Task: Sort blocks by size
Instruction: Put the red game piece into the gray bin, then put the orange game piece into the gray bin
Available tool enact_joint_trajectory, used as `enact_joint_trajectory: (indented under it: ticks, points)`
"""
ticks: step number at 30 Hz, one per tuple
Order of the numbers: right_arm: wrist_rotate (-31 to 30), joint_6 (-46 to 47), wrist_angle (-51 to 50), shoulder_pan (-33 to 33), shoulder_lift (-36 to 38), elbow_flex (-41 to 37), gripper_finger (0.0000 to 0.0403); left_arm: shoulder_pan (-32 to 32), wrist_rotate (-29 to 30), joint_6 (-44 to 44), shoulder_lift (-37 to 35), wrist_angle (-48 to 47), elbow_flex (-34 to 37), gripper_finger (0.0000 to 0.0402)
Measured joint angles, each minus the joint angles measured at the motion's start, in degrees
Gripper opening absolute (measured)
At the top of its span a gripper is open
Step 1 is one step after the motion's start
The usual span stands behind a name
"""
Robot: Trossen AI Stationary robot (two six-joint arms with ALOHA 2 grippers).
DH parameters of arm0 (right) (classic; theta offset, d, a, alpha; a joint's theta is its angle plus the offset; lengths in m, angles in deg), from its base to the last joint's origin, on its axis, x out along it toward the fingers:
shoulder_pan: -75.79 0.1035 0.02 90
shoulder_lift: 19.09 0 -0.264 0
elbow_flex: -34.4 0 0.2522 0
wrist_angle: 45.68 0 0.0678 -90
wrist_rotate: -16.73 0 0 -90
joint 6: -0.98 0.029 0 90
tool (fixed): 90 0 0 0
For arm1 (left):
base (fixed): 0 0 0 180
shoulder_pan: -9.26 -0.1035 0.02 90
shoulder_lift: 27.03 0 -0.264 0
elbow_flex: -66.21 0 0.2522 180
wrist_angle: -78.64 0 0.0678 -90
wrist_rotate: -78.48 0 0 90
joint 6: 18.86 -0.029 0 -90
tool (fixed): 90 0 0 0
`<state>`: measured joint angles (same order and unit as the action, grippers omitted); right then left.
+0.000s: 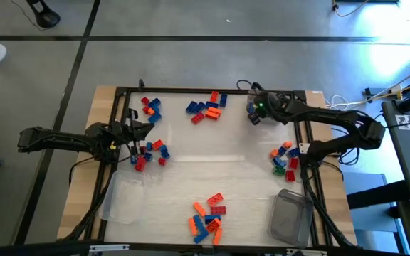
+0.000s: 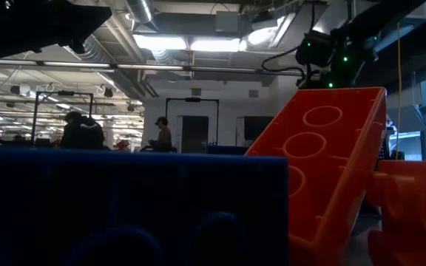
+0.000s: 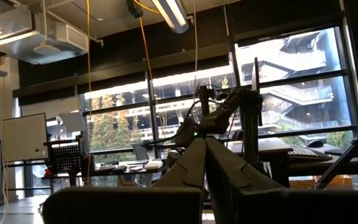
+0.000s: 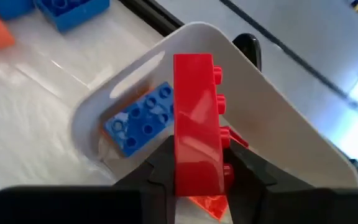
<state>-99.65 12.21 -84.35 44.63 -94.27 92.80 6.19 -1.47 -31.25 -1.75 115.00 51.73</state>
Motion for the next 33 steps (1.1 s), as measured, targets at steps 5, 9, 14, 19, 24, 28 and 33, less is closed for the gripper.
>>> enact_joint_trajectory:
  ticks: [5,9,14,19,24,28,33]
  points:
    - [1.6,2.4,2.0,-2.1,0.0,-1.3,0.0121,0.0,0.0,0.0,0.0,0.0,0.0,0.0000]
    - [1.6,2.5,2.2,-2.3,0.0,-1.3,0.0141,0.0,0.0,0.0,0.0,0.0,0.0,0.0000]
    - [1.6,2.3,2.6,-2.2,0.0,-1.3,0.0150,0.0,0.0,0.0,0.0,0.0,0.0,0.0000]
    - [1.6,2.2,4.4,-2.2,0.0,-1.3,0.0151,0.0,0.0,0.0,0.0,0.0,0.0,0.0000]
    - [4.9,2.2,9.6,-2.2,0.0,-1.3,0.0151,0.0,0.0,0.0,0.0,0.0,0.0,0.0000]
    - [11.7,2.2,15.9,-2.2,0.0,-1.3,0.0151,0.0,0.0,0.0,0.0,0.0,0.0,0.0000]
    - [23.1,2.2,23.3,-2.2,0.0,-1.2,0.0152,0.0,0.0,0.0,0.0,0.0,0.0,0.0000]
